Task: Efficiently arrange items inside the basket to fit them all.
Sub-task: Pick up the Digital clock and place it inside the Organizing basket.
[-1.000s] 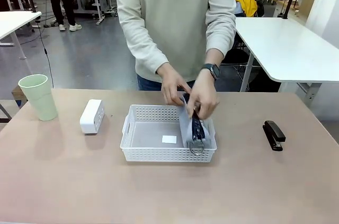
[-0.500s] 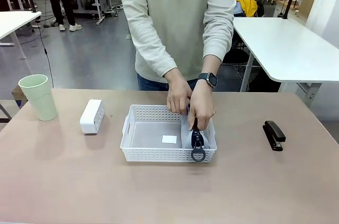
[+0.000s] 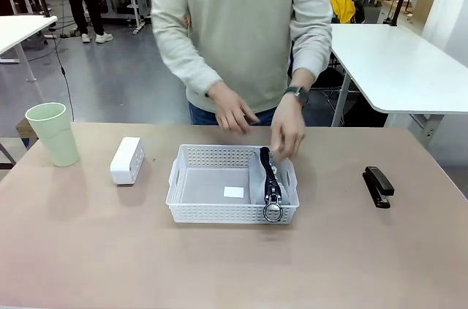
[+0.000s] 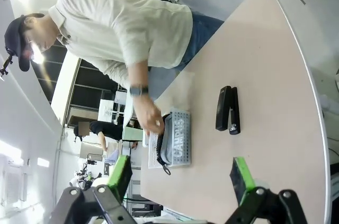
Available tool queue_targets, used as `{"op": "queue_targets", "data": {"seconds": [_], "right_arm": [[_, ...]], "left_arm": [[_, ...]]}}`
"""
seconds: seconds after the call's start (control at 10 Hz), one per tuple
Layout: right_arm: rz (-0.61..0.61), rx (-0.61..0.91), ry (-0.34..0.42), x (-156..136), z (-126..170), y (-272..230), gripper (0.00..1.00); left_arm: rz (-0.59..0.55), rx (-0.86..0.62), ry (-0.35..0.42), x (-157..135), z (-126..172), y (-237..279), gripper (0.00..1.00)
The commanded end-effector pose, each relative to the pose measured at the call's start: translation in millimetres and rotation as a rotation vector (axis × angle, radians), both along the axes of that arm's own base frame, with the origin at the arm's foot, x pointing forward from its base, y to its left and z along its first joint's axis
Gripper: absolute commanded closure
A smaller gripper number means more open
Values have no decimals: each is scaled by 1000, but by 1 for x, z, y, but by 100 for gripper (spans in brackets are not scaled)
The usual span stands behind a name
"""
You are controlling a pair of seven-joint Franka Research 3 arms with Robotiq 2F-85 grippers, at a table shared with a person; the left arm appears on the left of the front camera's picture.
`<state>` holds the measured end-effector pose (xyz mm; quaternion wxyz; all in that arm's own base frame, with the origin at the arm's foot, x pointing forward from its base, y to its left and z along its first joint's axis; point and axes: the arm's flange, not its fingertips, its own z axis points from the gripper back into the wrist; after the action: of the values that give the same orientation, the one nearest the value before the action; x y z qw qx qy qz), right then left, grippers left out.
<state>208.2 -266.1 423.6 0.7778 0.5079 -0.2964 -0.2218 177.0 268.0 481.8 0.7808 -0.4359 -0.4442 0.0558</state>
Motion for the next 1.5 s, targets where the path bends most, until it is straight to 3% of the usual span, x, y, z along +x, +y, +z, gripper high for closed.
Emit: {"op": "queue_targets", "data": {"seconds": [0.0, 0.2, 0.4, 0.5, 0.9, 1.2, 1.3, 1.4], "right_arm": [[2, -4, -35, 2, 1, -2, 0], [2, -4, -35, 2, 1, -2, 0], [2, -4, -35, 2, 1, -2, 0], [2, -4, -35, 2, 1, -2, 0], [2, -4, -35, 2, 1, -2, 0], [2, -4, -35, 2, 1, -2, 0], [2, -4, -35, 2, 1, -2, 0], [2, -4, -35, 2, 1, -2, 0]], "left_arm": [[-7, 8, -22, 1, 2, 1, 0], [1, 0, 1, 0, 0, 0, 0], [-67, 83, 38, 12, 22, -29, 0], [-91, 182, 60, 23, 40, -58, 0], [-371, 614, 106, 83, 101, -205, 0], [-589, 826, 251, 125, 67, -305, 0], [-601, 837, 295, 133, 52, -315, 0], [-665, 748, 313, 135, 57, -296, 0]]}}
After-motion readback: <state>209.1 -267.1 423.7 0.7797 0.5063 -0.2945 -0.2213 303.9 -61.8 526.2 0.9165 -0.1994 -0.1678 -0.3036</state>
